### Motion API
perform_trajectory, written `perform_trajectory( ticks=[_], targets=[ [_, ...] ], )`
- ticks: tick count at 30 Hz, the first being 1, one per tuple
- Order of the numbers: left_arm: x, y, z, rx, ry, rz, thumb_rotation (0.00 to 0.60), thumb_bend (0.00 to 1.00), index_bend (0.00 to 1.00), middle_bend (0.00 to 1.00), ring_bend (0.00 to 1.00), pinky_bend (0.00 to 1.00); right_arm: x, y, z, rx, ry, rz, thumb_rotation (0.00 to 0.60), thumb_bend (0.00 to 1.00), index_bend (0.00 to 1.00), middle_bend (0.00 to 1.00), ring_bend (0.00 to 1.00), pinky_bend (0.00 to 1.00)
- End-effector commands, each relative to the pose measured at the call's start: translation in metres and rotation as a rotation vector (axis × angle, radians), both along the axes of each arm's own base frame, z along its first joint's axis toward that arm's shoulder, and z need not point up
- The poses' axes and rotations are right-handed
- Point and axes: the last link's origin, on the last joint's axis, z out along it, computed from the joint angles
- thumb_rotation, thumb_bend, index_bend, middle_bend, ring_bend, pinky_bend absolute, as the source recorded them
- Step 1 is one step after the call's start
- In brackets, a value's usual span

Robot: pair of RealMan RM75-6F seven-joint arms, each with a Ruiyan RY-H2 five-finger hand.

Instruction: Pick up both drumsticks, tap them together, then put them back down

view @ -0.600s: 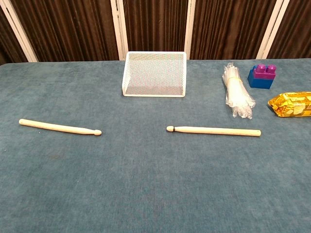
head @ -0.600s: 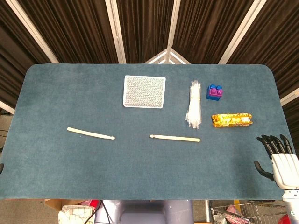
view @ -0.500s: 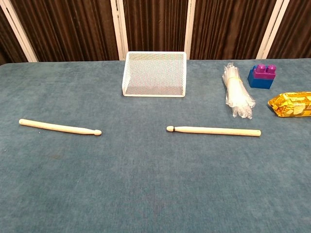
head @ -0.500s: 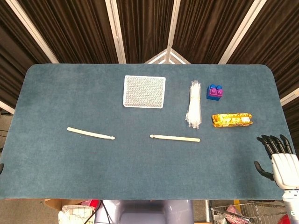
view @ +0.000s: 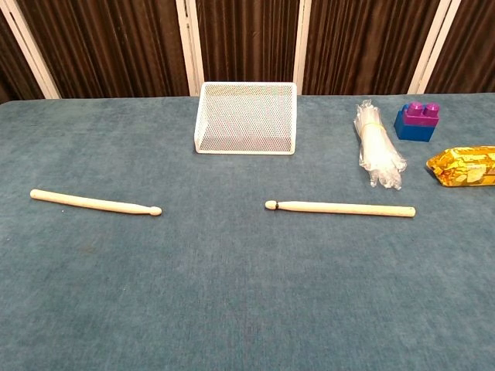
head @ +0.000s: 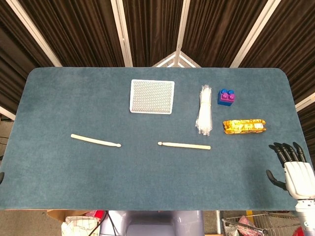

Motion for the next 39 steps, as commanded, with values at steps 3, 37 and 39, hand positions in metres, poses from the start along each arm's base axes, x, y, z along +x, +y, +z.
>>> perform_trajectory(
  ticks=[3,37,39],
  targets=[
    [0.001,0.001,0.002,0.007,-0.009,-0.013,0.6,0.41,0.02,0.0,0.0,0.0,0.006,-0.002,-0.01,0.0,-0.007,0.024,0.6,0.34,0.25,0.23,0.14,0.0],
    [-0.015,0.017,0.007,0.01,-0.022,0.041,0.6,0.41,0.02,0.0,0.0,0.0,0.128,-0.112,-0.164,0.281,0.179,-0.008,0.6,0.34,0.34,0.34,0.18,0.0],
    [-0.016,0.018,0.006,0.007,-0.021,0.044,0.6,0.42,0.02,0.0,0.0,0.0,0.127,-0.114,-0.173,0.284,0.189,-0.025,0.6,0.34,0.34,0.34,0.18,0.0]
  ],
)
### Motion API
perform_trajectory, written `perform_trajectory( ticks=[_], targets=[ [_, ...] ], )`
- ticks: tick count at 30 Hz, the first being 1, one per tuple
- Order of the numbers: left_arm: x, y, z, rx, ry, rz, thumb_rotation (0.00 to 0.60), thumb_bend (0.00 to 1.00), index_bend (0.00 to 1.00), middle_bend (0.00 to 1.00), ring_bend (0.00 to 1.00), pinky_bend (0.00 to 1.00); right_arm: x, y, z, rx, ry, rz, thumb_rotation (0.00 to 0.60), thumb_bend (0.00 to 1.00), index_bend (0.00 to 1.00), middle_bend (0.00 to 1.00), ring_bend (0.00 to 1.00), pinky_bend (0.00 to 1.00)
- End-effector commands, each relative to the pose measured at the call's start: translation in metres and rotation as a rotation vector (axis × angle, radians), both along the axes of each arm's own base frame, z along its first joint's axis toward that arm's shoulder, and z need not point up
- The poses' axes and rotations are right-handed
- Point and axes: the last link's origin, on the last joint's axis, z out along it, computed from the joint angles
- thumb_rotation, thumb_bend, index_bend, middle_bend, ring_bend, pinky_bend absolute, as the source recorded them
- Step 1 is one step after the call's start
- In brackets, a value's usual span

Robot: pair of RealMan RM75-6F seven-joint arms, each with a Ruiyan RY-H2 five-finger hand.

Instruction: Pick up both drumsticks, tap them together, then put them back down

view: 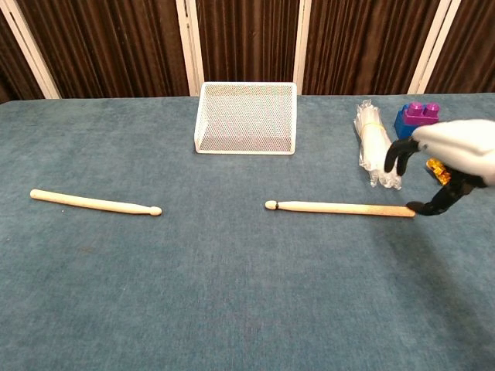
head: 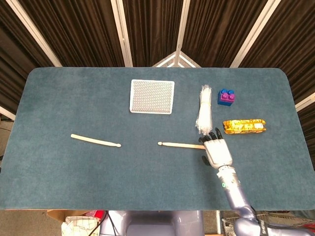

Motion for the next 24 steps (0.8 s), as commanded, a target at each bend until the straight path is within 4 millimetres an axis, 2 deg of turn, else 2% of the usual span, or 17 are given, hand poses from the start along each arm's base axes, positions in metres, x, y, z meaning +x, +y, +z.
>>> perform_trajectory(
  ticks=[1,9,24],
  targets=[
    [-0.001,0.001,-0.001,-0.004,0.003,0.004,0.6,0.42,0.02,0.0,0.0,0.0,0.001,-0.007,-0.018,0.001,0.032,-0.024,0.6,0.34,0.35,0.35,0.18,0.0],
    [-0.002,0.003,-0.004,-0.012,0.014,0.016,0.6,0.41,0.02,0.0,0.0,0.0,0.009,-0.019,-0.044,-0.011,0.045,-0.086,0.6,0.34,0.38,0.39,0.19,0.0],
    [-0.004,0.006,-0.006,-0.013,0.023,0.033,0.6,0.41,0.02,0.0,0.0,0.0,0.009,-0.03,-0.06,-0.015,0.062,-0.12,0.6,0.34,0.4,0.45,0.22,0.0]
  ],
)
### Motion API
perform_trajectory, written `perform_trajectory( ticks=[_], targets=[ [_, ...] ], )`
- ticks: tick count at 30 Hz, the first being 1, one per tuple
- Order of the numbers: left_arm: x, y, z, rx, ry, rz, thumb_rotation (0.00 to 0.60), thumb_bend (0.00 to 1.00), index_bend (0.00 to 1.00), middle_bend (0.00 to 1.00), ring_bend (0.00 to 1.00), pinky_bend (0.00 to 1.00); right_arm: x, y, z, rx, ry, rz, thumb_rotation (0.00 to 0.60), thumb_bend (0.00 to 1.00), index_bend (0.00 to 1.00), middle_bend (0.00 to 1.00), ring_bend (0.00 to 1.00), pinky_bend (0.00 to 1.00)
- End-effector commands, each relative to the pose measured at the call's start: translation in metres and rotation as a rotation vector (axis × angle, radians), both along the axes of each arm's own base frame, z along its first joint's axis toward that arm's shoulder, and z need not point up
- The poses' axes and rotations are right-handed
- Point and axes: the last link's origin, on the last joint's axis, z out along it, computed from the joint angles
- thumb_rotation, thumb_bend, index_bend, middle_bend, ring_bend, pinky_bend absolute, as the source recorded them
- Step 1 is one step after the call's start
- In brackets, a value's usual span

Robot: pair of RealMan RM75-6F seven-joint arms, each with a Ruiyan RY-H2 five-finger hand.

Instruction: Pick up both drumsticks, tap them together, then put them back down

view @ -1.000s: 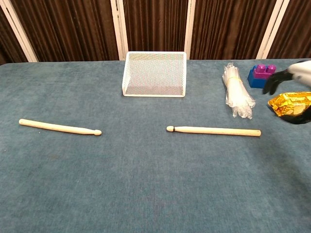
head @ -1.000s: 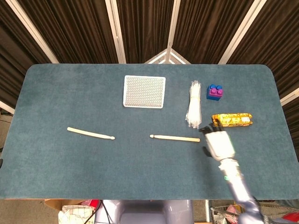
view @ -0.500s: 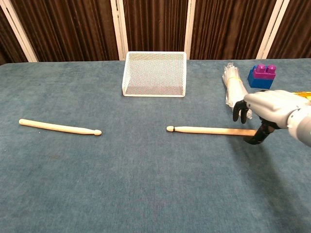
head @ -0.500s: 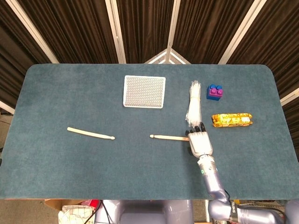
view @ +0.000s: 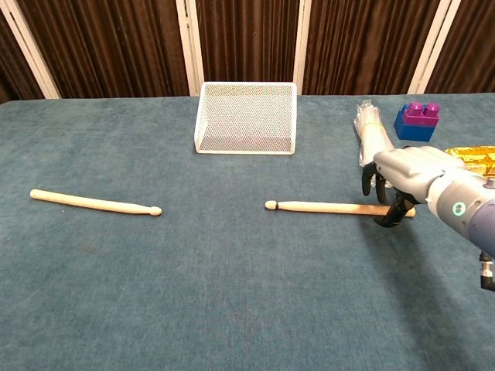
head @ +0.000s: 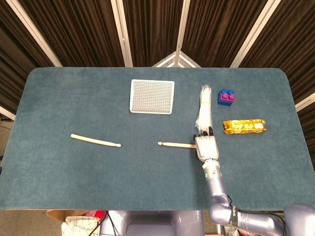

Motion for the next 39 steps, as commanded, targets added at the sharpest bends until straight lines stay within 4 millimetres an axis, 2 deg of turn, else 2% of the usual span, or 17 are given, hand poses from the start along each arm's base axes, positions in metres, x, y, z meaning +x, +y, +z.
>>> perform_trajectory(
  ticks=[1,21,27,39],
  targets=[
    [0.0,0.0,0.0,-0.001,0.001,0.001,0.6,0.41,0.02,0.0,0.0,0.0,0.0,0.0,-0.002,0.003,0.003,0.001,0.6,0.34,0.41,0.46,0.23,0.0],
    [-0.003,0.002,-0.001,-0.003,0.004,0.017,0.6,0.41,0.02,0.0,0.0,0.0,0.005,0.0,-0.014,0.012,0.012,0.02,0.6,0.34,0.45,0.52,0.28,0.0],
    [-0.003,0.002,-0.001,-0.002,0.003,0.02,0.6,0.42,0.02,0.0,0.0,0.0,0.008,-0.001,-0.015,-0.005,0.011,0.029,0.6,0.37,0.47,0.55,0.3,0.0],
    [-0.004,0.002,-0.001,-0.002,0.004,0.029,0.6,0.41,0.02,0.0,0.0,0.0,0.002,-0.001,-0.017,0.004,0.01,0.024,0.6,0.38,0.48,0.56,0.31,0.0]
  ],
)
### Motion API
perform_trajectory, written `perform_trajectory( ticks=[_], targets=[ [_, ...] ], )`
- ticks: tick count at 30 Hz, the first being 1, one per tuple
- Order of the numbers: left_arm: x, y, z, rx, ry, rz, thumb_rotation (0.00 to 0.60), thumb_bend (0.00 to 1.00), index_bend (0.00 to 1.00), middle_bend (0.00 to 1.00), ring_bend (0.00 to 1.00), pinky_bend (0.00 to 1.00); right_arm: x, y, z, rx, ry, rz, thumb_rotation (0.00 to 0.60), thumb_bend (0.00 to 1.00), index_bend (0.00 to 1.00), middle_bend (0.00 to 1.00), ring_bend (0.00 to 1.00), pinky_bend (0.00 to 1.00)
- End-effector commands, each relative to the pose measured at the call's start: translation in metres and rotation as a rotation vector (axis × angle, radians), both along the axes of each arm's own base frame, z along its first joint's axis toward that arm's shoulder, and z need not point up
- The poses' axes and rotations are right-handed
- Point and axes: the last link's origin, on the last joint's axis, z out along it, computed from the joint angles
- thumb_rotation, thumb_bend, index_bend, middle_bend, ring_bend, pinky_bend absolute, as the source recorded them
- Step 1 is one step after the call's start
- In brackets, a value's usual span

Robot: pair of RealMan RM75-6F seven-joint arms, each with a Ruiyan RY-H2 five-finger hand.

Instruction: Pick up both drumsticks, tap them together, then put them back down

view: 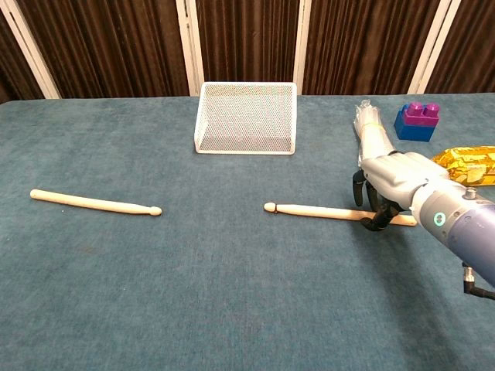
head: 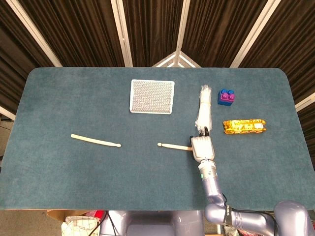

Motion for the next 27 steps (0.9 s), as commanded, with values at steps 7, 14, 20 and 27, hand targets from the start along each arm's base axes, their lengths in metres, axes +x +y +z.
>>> perform_trajectory(
  ticks=[7,14,20,27],
  targets=[
    [0.0006,0.0004,-0.002,-0.005,0.002,0.003,0.6,0.41,0.02,0.0,0.0,0.0,-0.0008,-0.0006,0.0012,0.001,-0.009,0.008,0.6,0.42,0.49,0.58,0.33,0.0],
    [0.0009,0.0004,-0.0022,-0.006,0.0,0.005,0.6,0.41,0.02,0.0,0.0,0.0,0.0005,0.0016,0.0005,0.021,-0.023,0.023,0.6,0.47,0.51,0.6,0.34,0.0],
    [0.0004,0.0004,-0.0018,-0.005,-0.001,0.007,0.6,0.41,0.02,0.0,0.0,0.0,0.0,0.0032,-0.0004,0.031,-0.033,0.035,0.6,0.47,0.55,0.61,0.34,0.0],
    [0.0004,0.0009,-0.0024,-0.009,-0.008,0.008,0.6,0.42,0.02,0.0,0.0,0.0,0.0027,0.0068,0.0011,0.037,-0.057,0.078,0.6,0.48,0.6,0.63,0.35,0.0]
  ],
)
